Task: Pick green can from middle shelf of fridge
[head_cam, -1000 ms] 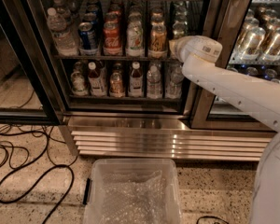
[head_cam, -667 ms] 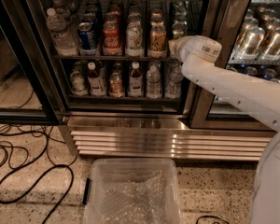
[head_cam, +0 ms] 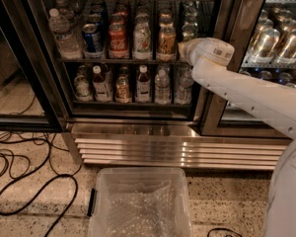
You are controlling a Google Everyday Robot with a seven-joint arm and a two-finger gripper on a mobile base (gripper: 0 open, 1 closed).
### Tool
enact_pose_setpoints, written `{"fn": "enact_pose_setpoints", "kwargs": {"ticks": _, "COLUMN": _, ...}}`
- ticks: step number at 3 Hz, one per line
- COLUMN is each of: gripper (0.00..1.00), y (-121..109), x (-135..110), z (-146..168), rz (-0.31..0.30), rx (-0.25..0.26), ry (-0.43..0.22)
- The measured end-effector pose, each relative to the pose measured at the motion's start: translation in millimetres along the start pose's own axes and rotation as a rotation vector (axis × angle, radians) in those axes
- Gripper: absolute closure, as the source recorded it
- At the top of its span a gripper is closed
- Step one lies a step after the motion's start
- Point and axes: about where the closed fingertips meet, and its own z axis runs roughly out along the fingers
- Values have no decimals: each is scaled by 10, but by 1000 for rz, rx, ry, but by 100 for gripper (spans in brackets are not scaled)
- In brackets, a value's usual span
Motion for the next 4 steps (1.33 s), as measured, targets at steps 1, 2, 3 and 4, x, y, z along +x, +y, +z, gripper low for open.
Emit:
{"fn": "enact_pose_setpoints", "kwargs": {"ticks": 1, "gripper": 4, "y": 0, "x": 0, "z": 0, "rz": 0, "rx": 0, "ry": 0}}
{"fn": "enact_pose_setpoints", "kwargs": {"ticks": 2, "gripper": 0, "y": 0, "x": 0, "z": 0, "rz": 0, "rx": 0, "ry": 0}}
{"fn": "enact_pose_setpoints", "kwargs": {"ticks": 3, "gripper": 0, "y": 0, "x": 0, "z": 0, "rz": 0, "rx": 0, "ry": 0}}
{"fn": "enact_pose_setpoints", "kwargs": {"ticks": 4, "gripper": 0, "y": 0, "x": 2, "z": -7, "rz": 0, "rx": 0, "ry": 0}}
